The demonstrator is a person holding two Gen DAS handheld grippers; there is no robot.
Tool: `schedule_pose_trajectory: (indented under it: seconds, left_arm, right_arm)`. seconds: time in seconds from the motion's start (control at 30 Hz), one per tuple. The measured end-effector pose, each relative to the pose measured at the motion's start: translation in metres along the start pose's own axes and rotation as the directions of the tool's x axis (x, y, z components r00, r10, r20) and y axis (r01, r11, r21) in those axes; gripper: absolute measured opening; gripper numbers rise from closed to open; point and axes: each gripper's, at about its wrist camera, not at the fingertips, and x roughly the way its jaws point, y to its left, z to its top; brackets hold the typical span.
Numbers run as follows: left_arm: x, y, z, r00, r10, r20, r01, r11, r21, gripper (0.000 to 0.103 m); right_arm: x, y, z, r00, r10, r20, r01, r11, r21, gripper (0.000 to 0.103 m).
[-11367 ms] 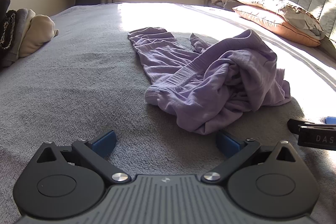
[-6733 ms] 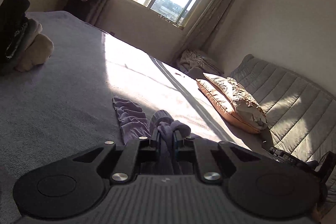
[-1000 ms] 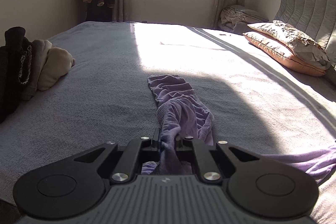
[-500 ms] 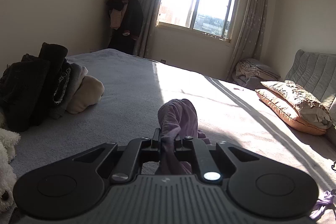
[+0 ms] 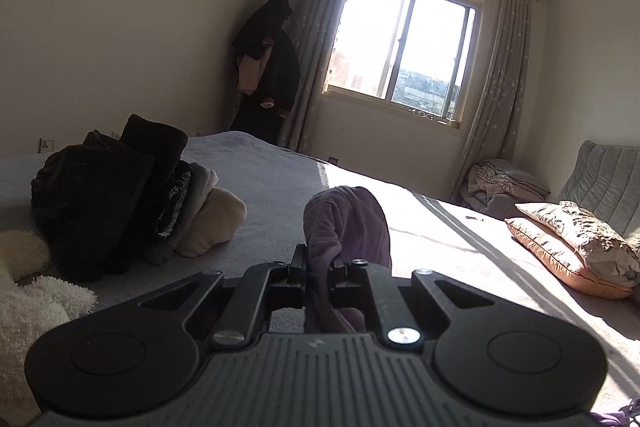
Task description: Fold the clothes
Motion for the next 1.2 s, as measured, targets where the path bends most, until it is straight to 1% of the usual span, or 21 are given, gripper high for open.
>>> schedule_pose_trajectory:
  seconds: [0.07, 0.13, 0.2, 0.3, 0.37, 0.43, 0.47, 0.53, 0.57, 0.6, 0.63, 0.73, 0.8, 0.87, 0.97, 1.0, 1.03, 1.1, 1.13, 1.17, 1.2]
  left_arm:
    - [-0.001, 0.006, 0.003, 1.0, 0.006, 0.002, -0.006, 1.0, -0.025, 0.009]
    - [-0.002, 0.01, 0.005, 1.0, 0.01, 0.001, -0.01, 0.999, -0.044, 0.009]
    - [-0.004, 0.011, 0.006, 1.0, 0.015, 0.01, -0.014, 0.999, -0.048, 0.009]
    - [-0.007, 0.012, 0.006, 1.0, 0.008, 0.019, -0.007, 0.999, -0.051, 0.009]
    - [-0.009, 0.013, 0.006, 1.0, 0.001, 0.021, 0.0, 0.999, -0.052, 0.009]
    - [-0.007, 0.009, 0.004, 1.0, -0.001, 0.005, 0.001, 0.999, -0.038, 0.009]
    - [-0.007, 0.008, 0.002, 1.0, -0.002, -0.001, 0.002, 0.999, -0.033, 0.009]
    - [-0.007, 0.007, 0.001, 1.0, -0.003, -0.005, 0.003, 0.999, -0.034, 0.009]
    - [-0.007, 0.008, 0.001, 1.0, -0.002, -0.002, 0.002, 0.999, -0.035, 0.009]
    - [-0.006, 0.009, 0.002, 1.0, -0.001, 0.0, 0.001, 0.999, -0.037, 0.009]
    - [-0.007, 0.009, 0.002, 1.0, -0.001, 0.003, 0.001, 0.999, -0.037, 0.009]
    - [-0.006, 0.011, 0.003, 1.0, -0.004, 0.005, 0.004, 0.999, -0.047, 0.009]
    - [-0.004, 0.013, 0.003, 1.0, -0.015, 0.005, 0.015, 0.998, -0.068, 0.009]
    - [-0.002, 0.015, 0.003, 1.0, -0.029, 0.004, 0.029, 0.995, -0.097, 0.009]
    - [0.002, 0.012, 0.003, 0.999, -0.04, -0.01, 0.039, 0.993, -0.109, 0.009]
    - [0.003, 0.01, 0.002, 0.999, -0.043, -0.018, 0.041, 0.994, -0.105, 0.009]
    - [0.004, 0.008, 0.001, 0.998, -0.05, -0.027, 0.047, 0.994, -0.102, 0.009]
    - [0.006, 0.002, -0.002, 0.996, -0.073, -0.049, 0.068, 0.993, -0.095, 0.009]
    - [0.006, -0.002, -0.004, 0.995, -0.083, -0.061, 0.077, 0.993, -0.09, 0.009]
    - [0.006, -0.009, -0.009, 0.993, -0.083, -0.085, 0.078, 0.995, -0.063, 0.009]
    - [0.005, -0.016, -0.013, 0.991, -0.082, -0.11, 0.078, 0.996, -0.036, 0.009]
  right_arm:
    - [0.004, -0.012, -0.001, 0.999, -0.029, -0.018, 0.03, 0.998, 0.048, 0.049]
    - [0.003, -0.02, 0.0, 1.0, -0.011, -0.022, 0.013, 0.996, 0.091, 0.049]
    - [0.0, -0.024, 0.0, 1.0, -0.002, -0.021, 0.004, 0.995, 0.102, 0.049]
    - [-0.007, -0.029, 0.002, 1.0, -0.024, 0.003, 0.024, 0.993, 0.117, 0.049]
    - [-0.01, -0.036, 0.002, 1.0, -0.026, 0.009, 0.024, 0.989, 0.149, 0.049]
    - [-0.005, -0.037, 0.0, 1.0, 0.006, -0.02, -0.003, 0.987, 0.162, 0.049]
    - [0.0, -0.035, -0.001, 0.999, 0.032, -0.036, -0.026, 0.989, 0.148, 0.049]
    - [0.001, -0.025, -0.002, 0.998, 0.043, -0.036, -0.038, 0.993, 0.109, 0.047]
    - [0.001, -0.021, -0.002, 0.998, 0.05, -0.034, -0.047, 0.995, 0.09, 0.032]
    - [0.0, -0.018, -0.002, 0.997, 0.076, -0.031, -0.073, 0.994, 0.081, 0.006]
    - [-0.001, -0.018, -0.001, 0.994, 0.105, -0.028, -0.102, 0.991, 0.092, 0.005]
    - [-0.017, -0.02, 0.004, 0.99, 0.121, 0.068, -0.128, 0.986, 0.111, 0.004]
    - [-0.033, -0.029, 0.01, 0.977, 0.14, 0.164, -0.167, 0.972, 0.163, 0.004]
    - [-0.044, -0.037, 0.014, 0.962, 0.157, 0.224, -0.205, 0.956, 0.209, 0.004]
    - [-0.053, -0.044, 0.017, 0.953, 0.111, 0.283, -0.186, 0.948, 0.257, 0.004]
    - [-0.057, -0.049, 0.018, 0.944, 0.101, 0.314, -0.195, 0.939, 0.283, 0.004]
    - [-0.065, -0.053, 0.018, 0.929, 0.074, 0.363, -0.193, 0.934, 0.301, 0.004]
    - [-0.082, -0.061, 0.02, 0.887, 0.012, 0.462, -0.187, 0.923, 0.335, 0.004]
    - [-0.093, -0.064, 0.019, 0.853, -0.025, 0.521, -0.181, 0.923, 0.341, 0.004]
    - [-0.103, -0.068, 0.018, 0.813, -0.063, 0.578, -0.174, 0.923, 0.344, 0.004]
    - [-0.115, -0.073, 0.016, 0.767, -0.106, 0.633, -0.169, 0.918, 0.358, 0.004]
